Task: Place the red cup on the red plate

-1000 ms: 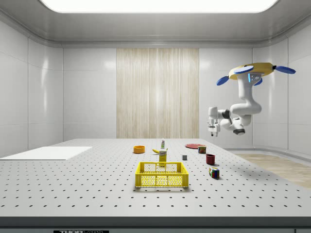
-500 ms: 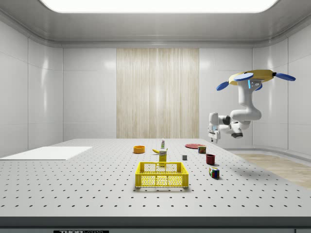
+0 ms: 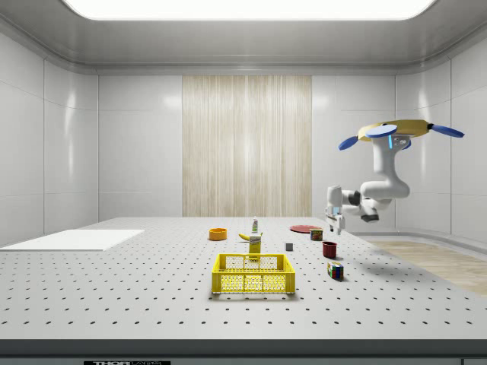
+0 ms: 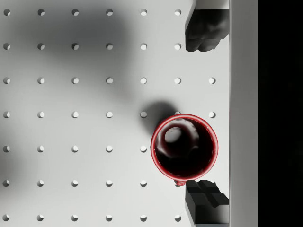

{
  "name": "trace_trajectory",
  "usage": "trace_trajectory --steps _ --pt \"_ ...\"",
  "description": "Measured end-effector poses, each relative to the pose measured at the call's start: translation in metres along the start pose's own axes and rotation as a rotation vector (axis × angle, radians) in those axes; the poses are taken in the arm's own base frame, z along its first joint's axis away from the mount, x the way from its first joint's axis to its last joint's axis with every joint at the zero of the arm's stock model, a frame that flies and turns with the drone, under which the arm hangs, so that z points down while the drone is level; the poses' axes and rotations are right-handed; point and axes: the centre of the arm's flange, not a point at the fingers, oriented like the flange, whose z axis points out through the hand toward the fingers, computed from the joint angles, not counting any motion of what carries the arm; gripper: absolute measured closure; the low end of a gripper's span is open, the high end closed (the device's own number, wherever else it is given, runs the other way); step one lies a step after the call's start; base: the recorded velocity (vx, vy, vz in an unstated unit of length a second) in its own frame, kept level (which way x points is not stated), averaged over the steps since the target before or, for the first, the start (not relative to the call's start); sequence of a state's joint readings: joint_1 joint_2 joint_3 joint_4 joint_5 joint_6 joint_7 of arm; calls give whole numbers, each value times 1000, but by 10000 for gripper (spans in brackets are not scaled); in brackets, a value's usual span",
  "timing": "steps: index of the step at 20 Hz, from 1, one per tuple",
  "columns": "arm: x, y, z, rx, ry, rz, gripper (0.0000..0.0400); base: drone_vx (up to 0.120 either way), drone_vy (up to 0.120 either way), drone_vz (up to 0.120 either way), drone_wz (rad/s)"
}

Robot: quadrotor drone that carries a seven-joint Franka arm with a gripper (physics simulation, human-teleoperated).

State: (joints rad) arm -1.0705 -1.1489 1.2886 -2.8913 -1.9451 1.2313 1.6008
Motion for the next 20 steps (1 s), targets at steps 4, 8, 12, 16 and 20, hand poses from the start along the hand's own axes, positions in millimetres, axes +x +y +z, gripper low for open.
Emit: trace_trajectory --steps 4,8,12,16,20 --pt "0 0 0 0 1 0 0 50 0 -120 0" --pt "0 0 0 -1 1 0 0 0 0 -120 0" --pt "0 0 0 -1 1 0 0 0 0 -120 0" --pt "0 0 0 -1 1 0 0 0 -10 -100 0" --pt "0 0 0 -1 1 0 0 0 -10 0 0"
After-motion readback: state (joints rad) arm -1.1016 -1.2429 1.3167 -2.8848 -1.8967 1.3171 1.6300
